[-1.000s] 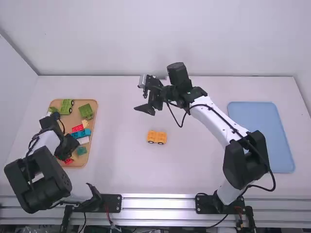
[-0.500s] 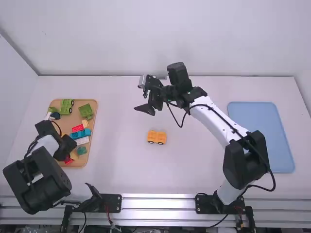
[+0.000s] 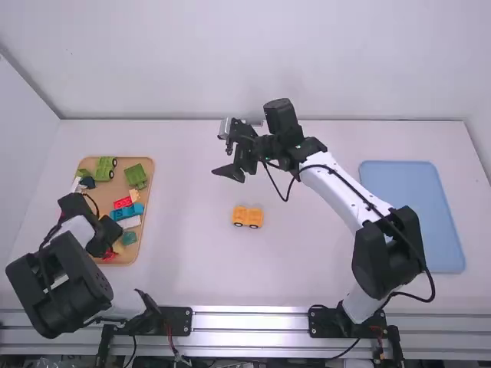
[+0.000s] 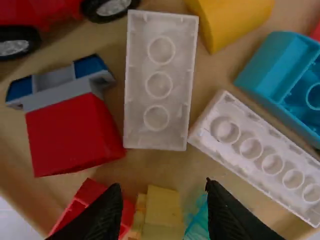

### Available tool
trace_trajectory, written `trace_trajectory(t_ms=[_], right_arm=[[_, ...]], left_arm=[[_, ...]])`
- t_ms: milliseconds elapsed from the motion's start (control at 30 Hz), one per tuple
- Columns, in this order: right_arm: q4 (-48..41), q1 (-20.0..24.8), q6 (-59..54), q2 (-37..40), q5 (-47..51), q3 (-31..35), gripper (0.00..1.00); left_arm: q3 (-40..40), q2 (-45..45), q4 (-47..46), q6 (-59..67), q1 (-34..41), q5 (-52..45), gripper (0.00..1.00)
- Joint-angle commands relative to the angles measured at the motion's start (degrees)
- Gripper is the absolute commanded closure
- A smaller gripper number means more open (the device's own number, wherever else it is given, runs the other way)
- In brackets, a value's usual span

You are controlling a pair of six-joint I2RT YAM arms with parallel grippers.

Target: Assemble lego blocks to make yellow taxi

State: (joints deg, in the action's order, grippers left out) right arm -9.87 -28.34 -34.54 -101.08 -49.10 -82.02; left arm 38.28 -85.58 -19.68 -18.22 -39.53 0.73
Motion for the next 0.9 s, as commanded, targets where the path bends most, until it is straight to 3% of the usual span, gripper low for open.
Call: trace_trajectory(t_ms=[0, 100, 333, 567, 767, 867], right_arm=[[-0.04, -0.20, 0.22, -0.68, -0.35, -1.64, 0.01], [-0.02, -0.20, 0.20, -0.68, -0.31, -1.64, 0.02], [-0.04, -0.20, 0.22, -0.68, -0.35, -1.64, 0.01], [0.02, -0.22, 0.24, -0.68, -0.35, -1.64, 0.01], [-0.02, -0.20, 0.20, -0.68, -0.46, -1.64, 0.01], [-0.13, -0.20, 0.20, -0.68, -0.55, -1.64, 0.01]], left_arm=[[-0.72, 0.61, -0.20, -0.26, 0.13, 0.07, 0.55], [-1.16, 0.61, 0.00, 2.21, 0.15, -3.02, 0.55], [-1.18, 0.61, -2.62, 2.64, 0.11, -2.91, 0.43], [-1.22, 0.59, -5.66, 1.07, 0.13, -2.86, 0.55], [-1.25, 0.59, -6.67, 1.05, 0.15, -3.28, 0.56], [-1.22, 0.59, -6.82, 0.46, 0.13, -3.13, 0.46]])
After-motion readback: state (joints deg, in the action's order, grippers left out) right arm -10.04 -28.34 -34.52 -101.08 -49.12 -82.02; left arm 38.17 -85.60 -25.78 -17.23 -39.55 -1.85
